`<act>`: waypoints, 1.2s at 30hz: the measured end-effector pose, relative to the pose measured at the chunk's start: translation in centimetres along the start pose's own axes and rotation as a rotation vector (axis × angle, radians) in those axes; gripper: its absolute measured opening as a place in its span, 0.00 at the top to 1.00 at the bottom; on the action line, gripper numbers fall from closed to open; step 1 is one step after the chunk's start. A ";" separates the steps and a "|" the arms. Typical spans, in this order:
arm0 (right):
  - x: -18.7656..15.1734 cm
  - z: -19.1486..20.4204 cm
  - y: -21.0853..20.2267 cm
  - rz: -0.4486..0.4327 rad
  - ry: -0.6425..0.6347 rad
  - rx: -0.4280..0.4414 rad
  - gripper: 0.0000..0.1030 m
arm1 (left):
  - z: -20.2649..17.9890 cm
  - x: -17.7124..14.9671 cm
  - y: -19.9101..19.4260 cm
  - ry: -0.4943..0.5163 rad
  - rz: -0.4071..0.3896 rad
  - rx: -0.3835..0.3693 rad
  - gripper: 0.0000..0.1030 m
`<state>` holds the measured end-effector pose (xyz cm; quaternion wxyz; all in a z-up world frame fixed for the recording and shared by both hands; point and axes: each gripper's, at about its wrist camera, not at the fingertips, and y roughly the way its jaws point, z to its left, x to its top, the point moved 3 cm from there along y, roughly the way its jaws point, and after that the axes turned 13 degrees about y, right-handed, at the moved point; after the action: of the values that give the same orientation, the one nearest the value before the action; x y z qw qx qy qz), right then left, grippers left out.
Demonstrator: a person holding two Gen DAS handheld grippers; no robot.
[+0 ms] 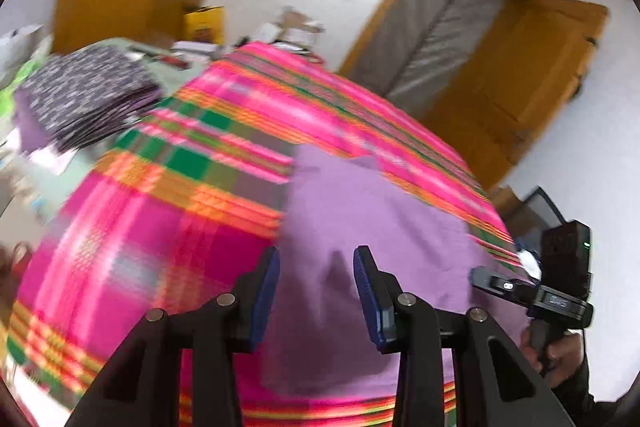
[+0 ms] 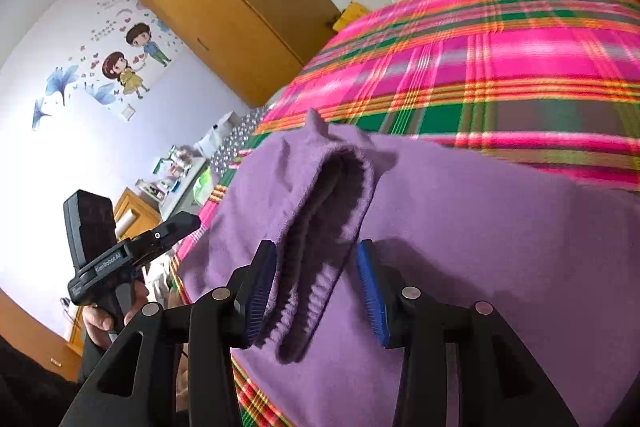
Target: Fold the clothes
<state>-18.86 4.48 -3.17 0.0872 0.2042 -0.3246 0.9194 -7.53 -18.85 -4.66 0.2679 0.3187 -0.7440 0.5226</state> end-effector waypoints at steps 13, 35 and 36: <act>-1.8 1.1 1.5 0.098 -0.056 0.025 0.59 | 0.7 -2.4 1.2 -0.021 0.084 -0.058 0.62; -0.5 2.0 -0.2 0.047 -0.088 0.054 0.73 | -3.1 -0.9 -0.5 0.138 0.009 -0.092 0.62; 0.2 2.2 -0.3 0.026 -0.081 0.057 0.62 | -3.4 -1.2 0.1 0.139 0.025 -0.099 0.62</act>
<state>-18.21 3.37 -1.36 0.0564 0.2393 -0.3043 0.9203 -6.61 -15.36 -4.49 0.3276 0.2588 -0.7525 0.5094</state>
